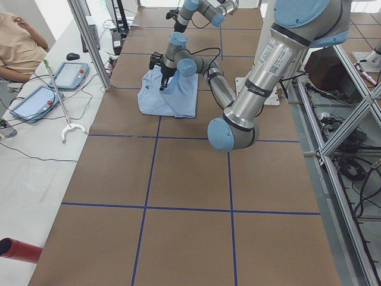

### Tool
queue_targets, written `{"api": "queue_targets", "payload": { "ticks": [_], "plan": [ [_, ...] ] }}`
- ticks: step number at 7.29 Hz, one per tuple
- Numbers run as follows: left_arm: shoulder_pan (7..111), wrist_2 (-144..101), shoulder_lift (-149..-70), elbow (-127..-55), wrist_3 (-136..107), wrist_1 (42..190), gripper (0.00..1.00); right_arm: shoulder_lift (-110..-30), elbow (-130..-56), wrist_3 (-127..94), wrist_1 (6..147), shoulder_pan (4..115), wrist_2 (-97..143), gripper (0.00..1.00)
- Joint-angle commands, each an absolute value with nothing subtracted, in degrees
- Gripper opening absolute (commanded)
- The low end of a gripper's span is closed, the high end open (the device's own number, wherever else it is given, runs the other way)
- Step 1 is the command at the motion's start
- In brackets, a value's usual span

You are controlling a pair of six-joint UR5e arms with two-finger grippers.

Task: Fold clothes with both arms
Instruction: 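Lift the hem with both grippers and fold it toward the collar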

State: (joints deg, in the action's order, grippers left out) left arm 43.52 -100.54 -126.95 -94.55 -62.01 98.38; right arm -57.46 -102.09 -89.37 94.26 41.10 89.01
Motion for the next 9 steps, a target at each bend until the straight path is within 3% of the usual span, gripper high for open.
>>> {"api": "queue_targets", "payload": {
  "ticks": [1, 3, 7, 8, 9],
  "plan": [
    [43.51, -98.97, -130.69, -85.11, -61.01, 102.2, 0.0, -53.01, -88.3, -88.77, 85.67, 42.1, 89.03, 0.0],
    [43.51, -98.7, -130.78, -75.72, -59.25, 111.57, 0.0, -52.3, -81.58, -88.68, 79.56, 42.1, 88.86, 0.0],
    [43.24, -98.79, -130.69, -74.27, -58.98, 113.12, 0.0, -52.38, -80.07, -87.98, 79.45, 42.01, 88.94, 0.0],
    [43.42, -98.88, -130.43, -74.62, -58.71, 113.2, 0.41, -52.3, -80.16, -85.54, 79.28, 42.01, 88.95, 0.78],
    [43.68, -99.31, -129.91, -75.84, -54.62, 115.29, 0.99, -51.86, -80.85, -84.91, 79.19, 42.71, 89.29, 1.0]
  ]
}}
